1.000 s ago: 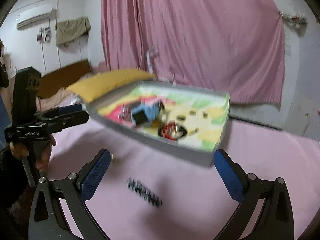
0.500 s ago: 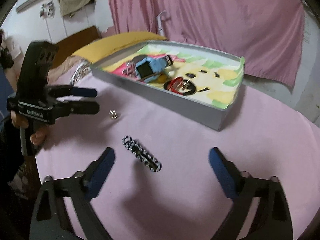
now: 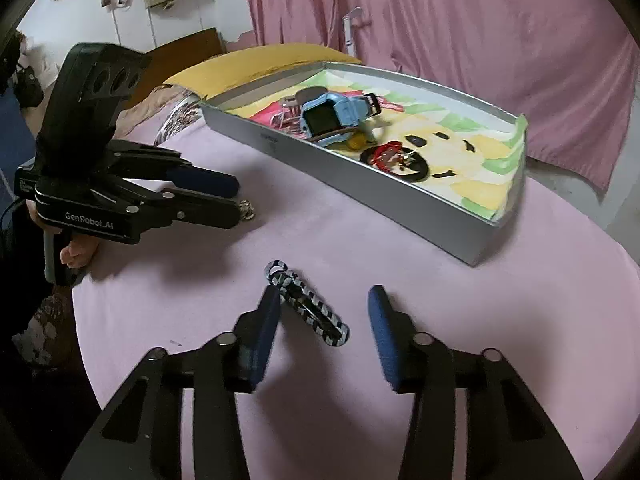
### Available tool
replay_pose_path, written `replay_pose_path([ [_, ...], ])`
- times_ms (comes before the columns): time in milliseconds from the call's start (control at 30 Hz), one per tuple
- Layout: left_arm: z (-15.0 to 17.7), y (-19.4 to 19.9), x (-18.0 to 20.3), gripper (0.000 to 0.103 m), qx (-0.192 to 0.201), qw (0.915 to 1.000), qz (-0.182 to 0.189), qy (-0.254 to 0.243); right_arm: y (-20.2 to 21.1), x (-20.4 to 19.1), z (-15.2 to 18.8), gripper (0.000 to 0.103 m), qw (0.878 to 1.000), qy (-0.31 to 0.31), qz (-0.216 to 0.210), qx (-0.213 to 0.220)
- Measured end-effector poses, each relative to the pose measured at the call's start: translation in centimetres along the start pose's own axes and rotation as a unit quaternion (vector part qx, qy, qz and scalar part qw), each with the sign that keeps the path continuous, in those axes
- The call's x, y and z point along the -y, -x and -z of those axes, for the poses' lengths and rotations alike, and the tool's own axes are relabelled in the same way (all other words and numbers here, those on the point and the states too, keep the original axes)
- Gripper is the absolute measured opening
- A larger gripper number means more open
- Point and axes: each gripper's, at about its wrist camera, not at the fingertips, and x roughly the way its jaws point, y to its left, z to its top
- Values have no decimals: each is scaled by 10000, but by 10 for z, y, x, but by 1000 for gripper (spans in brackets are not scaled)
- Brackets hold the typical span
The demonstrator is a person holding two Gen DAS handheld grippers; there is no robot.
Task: Organize jewelry
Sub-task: 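Withdraw both tools from the tray toward the remaining items, then grasp the gold earring with the left tool while the right tool grasps the striped hair clip, then carry the earring and striped clip into the tray and open both tools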
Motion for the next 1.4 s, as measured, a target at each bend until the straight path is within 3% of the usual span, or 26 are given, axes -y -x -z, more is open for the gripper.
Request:
replay_pose_path([
  [167, -4, -5, 6, 26, -80, 9997, -84, -237, -2, -5, -1, 37, 9999, 141, -7, -20],
  [333, -5, -7, 12, 16, -126, 9988, -179, -436, -4, -9, -4, 24, 9995, 307, 42, -36],
  [500, -5, -8, 15, 16, -115, 9984, -280, -479, -3, -17, -5, 11, 9988, 493, 13, -38],
  [600, -3, -5, 13, 15, -81, 9988, -292, -382, -2, -19, -5, 11, 9989, 458, 65, -31],
  [800, -3, 7, 12, 15, 293, 9985, -381, -272, 6, -15, -7, 11, 9990, 291, 248, 231],
  [933, -6, 21, 14, 15, 746, 9955, -540, -222, 19, -12, -17, 11, 9963, 97, 423, 736],
  [1133, -19, 46, 11, 15, 1613, 9830, -875, -90, 40, -8, -41, 11, 9821, -319, 531, 1777],
  [1267, -25, 65, 11, 15, 2482, 9600, -1279, -191, 49, -10, -53, 11, 9647, -480, 802, 2461],
  [1400, -31, 75, 6, 15, 3012, 9421, -1470, -138, 51, -13, -62, 11, 9490, -603, 1012, 2923],
])
